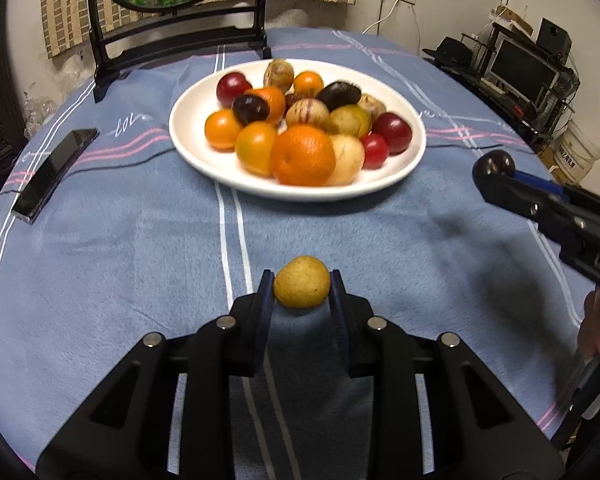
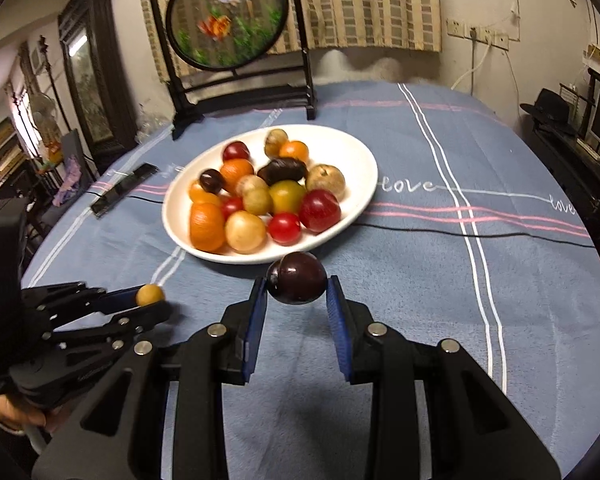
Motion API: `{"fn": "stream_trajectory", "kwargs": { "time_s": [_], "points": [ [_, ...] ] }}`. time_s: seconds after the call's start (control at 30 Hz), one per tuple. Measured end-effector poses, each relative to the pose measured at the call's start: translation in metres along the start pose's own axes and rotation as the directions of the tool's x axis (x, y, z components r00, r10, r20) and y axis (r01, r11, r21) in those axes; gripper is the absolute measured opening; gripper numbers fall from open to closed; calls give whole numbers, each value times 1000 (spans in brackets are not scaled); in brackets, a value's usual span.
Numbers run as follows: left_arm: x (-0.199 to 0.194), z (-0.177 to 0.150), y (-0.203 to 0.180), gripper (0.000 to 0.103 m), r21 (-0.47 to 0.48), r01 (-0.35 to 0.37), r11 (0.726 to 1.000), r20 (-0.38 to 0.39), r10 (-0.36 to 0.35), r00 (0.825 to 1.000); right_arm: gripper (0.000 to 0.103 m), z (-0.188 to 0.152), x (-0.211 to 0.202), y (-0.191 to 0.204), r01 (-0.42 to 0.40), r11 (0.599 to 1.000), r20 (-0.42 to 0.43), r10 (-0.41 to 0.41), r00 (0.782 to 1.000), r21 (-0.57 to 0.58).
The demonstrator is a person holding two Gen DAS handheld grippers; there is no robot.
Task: Organize fruits
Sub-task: 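Carry the small potato and plum onto the white plate and open both tools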
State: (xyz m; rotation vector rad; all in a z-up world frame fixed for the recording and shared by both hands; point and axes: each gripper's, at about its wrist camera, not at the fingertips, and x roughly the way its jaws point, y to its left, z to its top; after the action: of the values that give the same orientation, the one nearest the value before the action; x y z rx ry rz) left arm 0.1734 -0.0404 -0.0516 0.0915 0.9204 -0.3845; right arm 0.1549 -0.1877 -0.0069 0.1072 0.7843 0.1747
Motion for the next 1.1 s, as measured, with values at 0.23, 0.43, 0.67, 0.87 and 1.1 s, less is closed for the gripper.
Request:
{"fn": "stream_trajectory", "kwargs": {
  "time_s": [0.23,0.43,0.67,0.87,1.1],
  "points": [
    [-17,42,-6,28,26,16,1000,53,-17,998,32,16,-8,12,-29,999,46,30,998,-34],
    [-14,91,-5,28,34,-30,999,101,27,995,32,48,7,22,-41,997,76,45,996,-64],
    [21,131,9,28,10,-82,997,74,81,994,32,86,52,26,-31,996,61,37,997,-88],
    [51,148,26,28,-20,-102,995,41,103,994,32,104,88,25,-23,994,33,26,999,-103],
    [77,155,40,33,-62,-132,989,8,133,991,33,109,117,21,-9,996,2,9,1000,-90]
  ]
}}
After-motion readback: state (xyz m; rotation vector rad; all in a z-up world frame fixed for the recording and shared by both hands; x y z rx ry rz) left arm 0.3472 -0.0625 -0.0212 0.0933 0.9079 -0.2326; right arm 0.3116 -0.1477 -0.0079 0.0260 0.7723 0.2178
